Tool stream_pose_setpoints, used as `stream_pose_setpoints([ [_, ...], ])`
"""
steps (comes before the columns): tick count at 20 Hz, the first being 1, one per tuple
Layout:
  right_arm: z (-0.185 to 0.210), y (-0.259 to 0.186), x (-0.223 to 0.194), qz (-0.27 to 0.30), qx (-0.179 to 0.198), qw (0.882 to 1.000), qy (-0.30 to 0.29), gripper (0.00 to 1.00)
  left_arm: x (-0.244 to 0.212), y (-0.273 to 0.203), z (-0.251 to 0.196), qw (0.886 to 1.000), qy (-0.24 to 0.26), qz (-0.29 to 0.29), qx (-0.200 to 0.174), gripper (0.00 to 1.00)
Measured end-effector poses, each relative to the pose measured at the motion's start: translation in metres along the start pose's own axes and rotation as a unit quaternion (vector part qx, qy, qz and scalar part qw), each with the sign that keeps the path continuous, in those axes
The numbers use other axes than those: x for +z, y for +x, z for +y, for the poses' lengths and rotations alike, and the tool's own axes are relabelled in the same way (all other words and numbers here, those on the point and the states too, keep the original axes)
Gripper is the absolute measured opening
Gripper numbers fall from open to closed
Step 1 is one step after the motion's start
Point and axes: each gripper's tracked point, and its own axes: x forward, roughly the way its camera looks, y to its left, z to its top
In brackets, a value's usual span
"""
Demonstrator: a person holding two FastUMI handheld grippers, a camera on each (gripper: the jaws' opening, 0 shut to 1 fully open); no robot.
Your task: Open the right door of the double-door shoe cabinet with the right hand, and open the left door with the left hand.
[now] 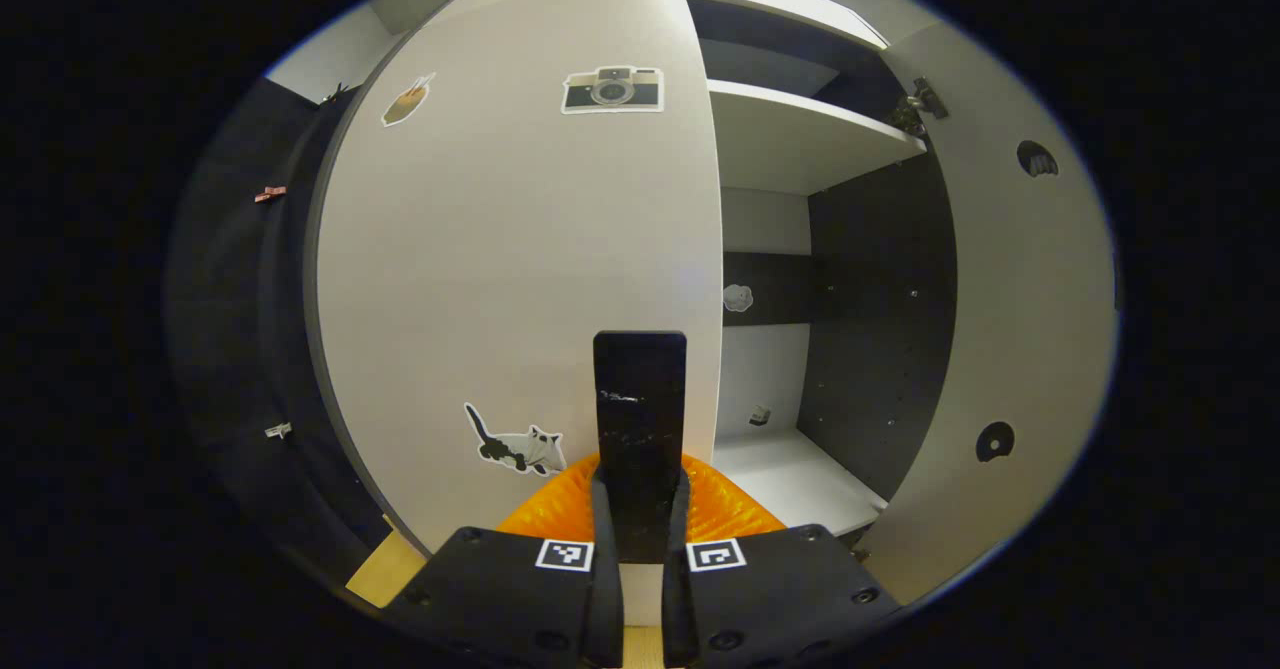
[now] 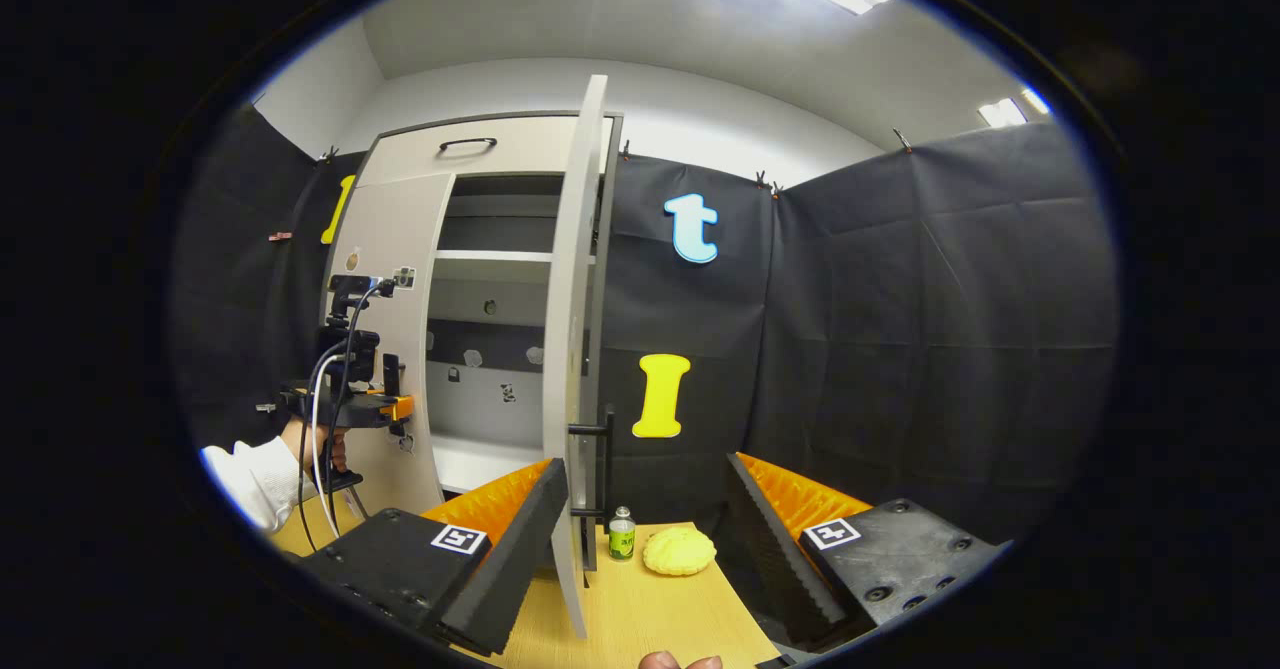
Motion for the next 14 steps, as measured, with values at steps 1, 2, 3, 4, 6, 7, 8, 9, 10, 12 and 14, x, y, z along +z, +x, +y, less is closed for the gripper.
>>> stream_pose_setpoints([
  [1,0.007,-0.003,0.001,-0.003,0.005,1.000,-0.004,0.99,0.001,-0.009,0.002,1.000,-0.002,-0.003,-0.007,0.20],
  [2,0.016,-0.010,0.002,-0.004,0.010,1.000,-0.008,0.98,0.000,-0.022,0.006,1.000,-0.004,-0.004,-0.012,0.19],
  [3,0.025,-0.016,0.002,-0.006,0.014,1.000,-0.012,0.95,-0.001,-0.031,0.011,1.000,-0.009,-0.004,-0.016,0.19],
  [4,0.033,-0.019,0.003,-0.009,0.019,1.000,-0.015,0.98,-0.003,-0.037,0.016,1.000,-0.014,-0.004,-0.018,0.18],
  [6,0.050,-0.022,0.003,-0.009,0.031,0.999,-0.014,0.98,-0.001,-0.049,0.027,1.000,-0.015,-0.004,-0.019,0.18],
  [7,0.059,-0.023,0.003,-0.009,0.038,0.999,-0.011,0.98,-0.001,-0.054,0.032,1.000,-0.014,-0.003,-0.020,0.18],
  [8,0.067,-0.024,0.003,-0.006,0.044,0.999,-0.009,0.96,-0.002,-0.059,0.036,1.000,-0.016,-0.002,-0.020,0.18],
  [9,0.072,-0.026,0.001,-0.006,0.047,0.999,-0.007,0.98,-0.003,-0.064,0.041,1.000,-0.017,0.000,-0.021,0.18],
  [10,0.078,-0.027,0.001,-0.004,0.049,0.999,-0.005,0.98,-0.003,-0.068,0.046,1.000,-0.018,0.000,-0.023,0.18],
  [12,0.089,-0.028,0.000,-0.002,0.053,0.999,0.002,0.98,-0.002,-0.077,0.056,1.000,-0.015,-0.001,-0.022,0.18],
  [14,0.097,-0.028,0.000,0.001,0.056,0.998,0.009,0.98,-0.002,-0.084,0.065,1.000,-0.017,0.000,-0.024,0.18],
])
